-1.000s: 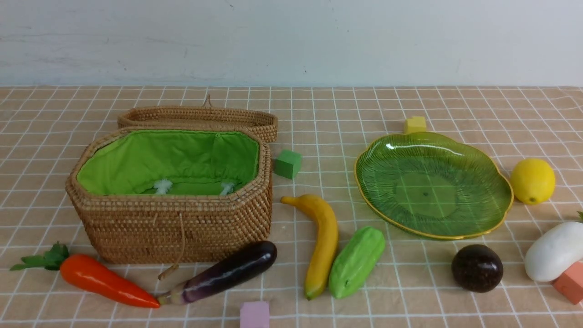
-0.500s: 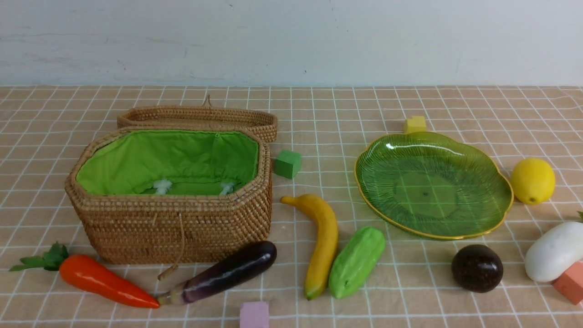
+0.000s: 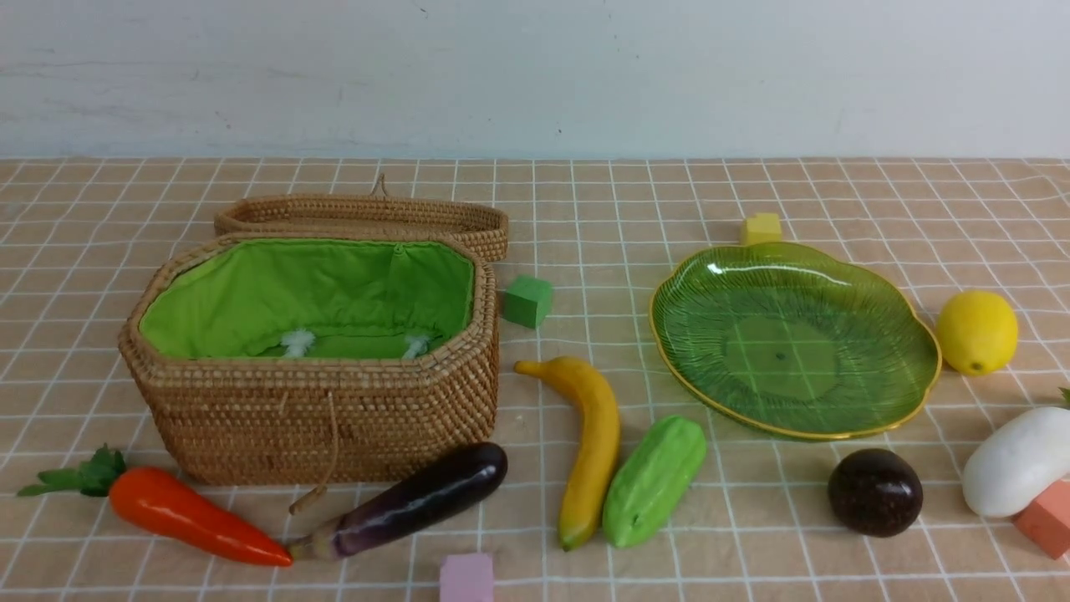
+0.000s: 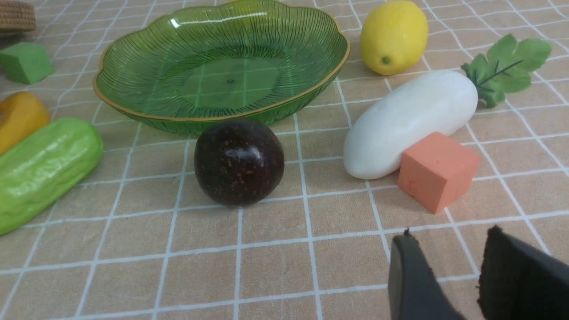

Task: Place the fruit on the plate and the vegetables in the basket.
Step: Use the left arm to grab a carrot and put it into the left basket

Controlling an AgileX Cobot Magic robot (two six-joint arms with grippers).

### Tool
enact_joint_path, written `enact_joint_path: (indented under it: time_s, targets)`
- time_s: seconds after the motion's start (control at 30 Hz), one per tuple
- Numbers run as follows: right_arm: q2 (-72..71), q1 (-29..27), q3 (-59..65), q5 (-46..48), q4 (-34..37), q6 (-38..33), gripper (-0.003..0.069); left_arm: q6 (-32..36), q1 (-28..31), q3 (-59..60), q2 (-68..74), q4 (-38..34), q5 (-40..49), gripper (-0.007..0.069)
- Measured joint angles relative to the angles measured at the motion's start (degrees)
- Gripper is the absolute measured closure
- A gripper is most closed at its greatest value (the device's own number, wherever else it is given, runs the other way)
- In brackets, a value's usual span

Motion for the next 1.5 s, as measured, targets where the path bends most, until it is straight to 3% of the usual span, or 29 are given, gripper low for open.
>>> enact_joint_path:
  time_s: [0.1,0.4,0.5,0.57,0.8,0.93,1.0,1.17,1.2,1.23,1.33,1.37,1.43,1.5]
  targets:
    - [0.0,0.0,0.0,0.0,0.0,0.0,0.0417,2.71,0.0,-5.94,7.1,2.38,7.79,0.0638]
    - [0.0,0.0,0.33,-3.96,-4.6,0.79,0.0417,14.7,0.0,-20.42,28.28,2.92,26.28,0.0638]
    - [0.0,0.0,0.33,-10.11,-1.32,5.46,0.0417,19.16,0.0,-25.15,34.22,2.2,35.44,0.0638]
    - [0.0,0.0,0.33,-17.54,3.72,12.26,0.0417,21.6,0.0,-28.14,38.43,1.05,41.4,0.0638]
    - [0.0,0.0,0.33,-27.84,8.84,25.81,0.0417,33.36,0.0,-33.36,45.36,-2.32,48.37,0.0638]
    - [0.26,1.27,-3.62,-19.21,5.88,31.03,0.0455,37.48,0.0,-35.77,47.79,-3.68,50.48,0.0638]
    - [3.4,5.42,-11.41,-8.17,2.8,30.71,0.0519,40.22,0.0,-37.44,49.41,-3.82,52.27,0.0638]
    - [16.89,20.48,-32.55,17.35,2.61,14.87,0.065,47.09,0.0,-39.5,53.05,-4.04,54.59,0.0638]
    - [17.46,21.15,-33.36,18.4,2.61,14.87,0.065,47.43,0.0,-39.5,53.2,-4.1,54.59,0.0638]
    - [21.26,26.27,-39.48,26.06,3.93,9.9,0.0668,50.65,-0.07,-39.67,54.59,-4.26,54.56,0.0638]
    - [28.21,35.31,-48.43,36.52,6.03,3.21,0.0675,59.4,-2.52,-39.81,57.94,-3.51,53.67,0.0638]
    - [28.54,35.31,-48.43,36.52,6.07,2.92,0.0676,60.12,-2.8,-39.81,58.19,-3.34,53.63,0.0638]
    - [31.47,40.97,-51.92,39.05,6.33,-0.76,0.0676,70.24,-7.73,-39.85,61.74,1.22,53.4,0.0638]
    - [32.11,43.24,-52.61,39.19,6.35,-2.24,0.0676,72.62,-9.66,-39.85,62.97,3.63,53.13,0.0638]
